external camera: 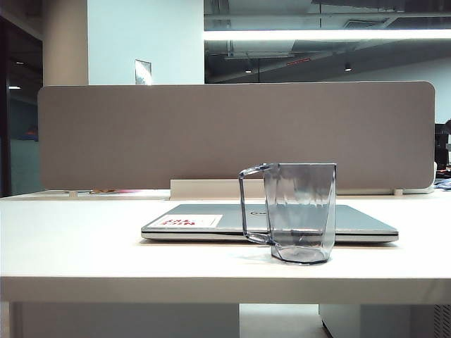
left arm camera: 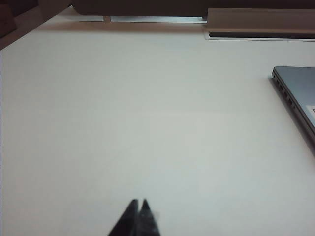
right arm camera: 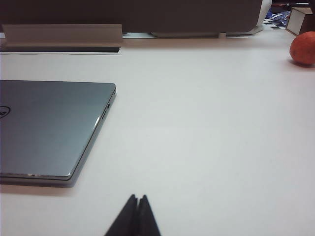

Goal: Pick up the water cup and place it on the left side of the laptop.

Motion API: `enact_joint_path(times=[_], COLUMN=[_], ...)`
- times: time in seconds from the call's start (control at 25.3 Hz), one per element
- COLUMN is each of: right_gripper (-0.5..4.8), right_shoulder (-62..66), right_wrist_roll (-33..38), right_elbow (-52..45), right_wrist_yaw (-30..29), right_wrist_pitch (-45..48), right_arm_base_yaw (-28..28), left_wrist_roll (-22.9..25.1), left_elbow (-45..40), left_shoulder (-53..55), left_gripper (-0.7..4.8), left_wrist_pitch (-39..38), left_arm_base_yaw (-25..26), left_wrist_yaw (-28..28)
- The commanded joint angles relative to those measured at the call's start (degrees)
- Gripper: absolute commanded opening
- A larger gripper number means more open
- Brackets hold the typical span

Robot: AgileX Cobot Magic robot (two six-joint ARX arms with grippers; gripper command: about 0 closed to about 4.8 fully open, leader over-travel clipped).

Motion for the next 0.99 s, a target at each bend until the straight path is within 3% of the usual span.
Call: enact_joint_path(times=[0.04,0.63,0.79,0.99], right_gripper=[-0.01,-0.01,-0.01,-0.01], right_shoulder=[-0.09,-0.09,-0.09,-0.09], right_wrist_roll=[0.09,0.74,4.61,8.0], right_elbow=[-0.35,-0.35,-0.33,-0.33], right_wrist_yaw=[0.31,0.2,-0.09,-8.96], right_wrist_pitch=[0.24,0.22,0.22,0.2], right_arm_base_yaw=[0.07,0.39,0.37,0.39], left_wrist_roll=[0.44,0.42,0.42,-0.85], left_elbow=[-0.17,-0.17,-0.17,-0.17], left_shoulder=[0.04,0.04,0.04,0.04], left_gripper=[-0.05,-0.06,-0.05,-0.05], left_wrist_pitch=[0.04,0.22,0.22,0.26], left_arm_base_yaw=[0.15,0.15,0.15,0.13], left_wrist_yaw=[0.42,0.42,0.44,0.79])
